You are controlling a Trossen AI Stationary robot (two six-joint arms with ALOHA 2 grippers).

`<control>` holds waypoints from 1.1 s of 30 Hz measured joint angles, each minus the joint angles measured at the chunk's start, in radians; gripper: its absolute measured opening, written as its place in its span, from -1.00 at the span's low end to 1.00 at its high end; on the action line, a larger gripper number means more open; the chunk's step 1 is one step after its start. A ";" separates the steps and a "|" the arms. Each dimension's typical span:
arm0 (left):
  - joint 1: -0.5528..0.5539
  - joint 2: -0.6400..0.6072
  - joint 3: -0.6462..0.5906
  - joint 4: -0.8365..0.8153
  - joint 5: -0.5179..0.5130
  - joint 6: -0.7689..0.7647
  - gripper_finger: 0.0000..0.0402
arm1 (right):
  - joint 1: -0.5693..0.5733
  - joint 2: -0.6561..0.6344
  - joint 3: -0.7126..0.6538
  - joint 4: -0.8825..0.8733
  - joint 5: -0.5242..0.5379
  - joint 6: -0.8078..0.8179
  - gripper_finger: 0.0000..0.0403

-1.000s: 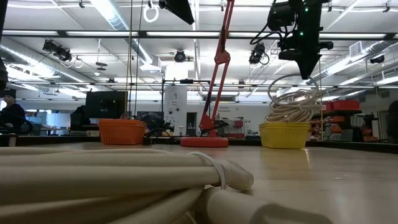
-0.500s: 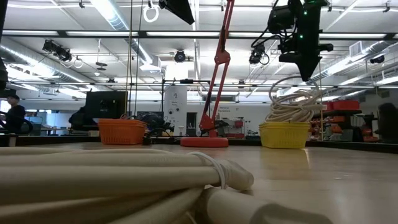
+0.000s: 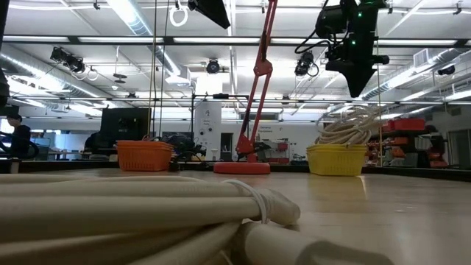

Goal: Pick & Place USB Port
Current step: Put the white HDMI cable into the yellow bin

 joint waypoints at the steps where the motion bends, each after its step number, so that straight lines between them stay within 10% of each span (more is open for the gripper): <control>1: 0.000 0.000 0.000 0.000 0.000 0.000 -0.71 | 0.000 0.000 0.000 0.003 0.000 -0.002 -0.73; 10: 0.000 0.000 0.000 0.000 0.000 0.000 -0.71 | 0.001 0.000 0.000 0.014 -0.015 -0.008 -0.73; 15: 0.000 0.000 0.000 -0.031 0.030 0.000 -0.71 | 0.059 -0.001 0.000 0.085 -0.253 -0.010 -0.73; 24: -0.026 -0.008 -0.172 -0.203 0.523 -0.100 -0.71 | 0.328 -0.060 0.001 0.275 -0.338 -0.016 -0.73; 29: -0.052 -0.059 -0.473 0.159 0.792 -0.322 -0.72 | 0.407 -0.170 0.001 0.376 -0.301 -0.006 -0.73; 33: -0.049 -0.121 -0.635 0.408 0.751 -0.461 -0.75 | 0.419 -0.273 0.001 0.386 -0.237 -0.021 -0.73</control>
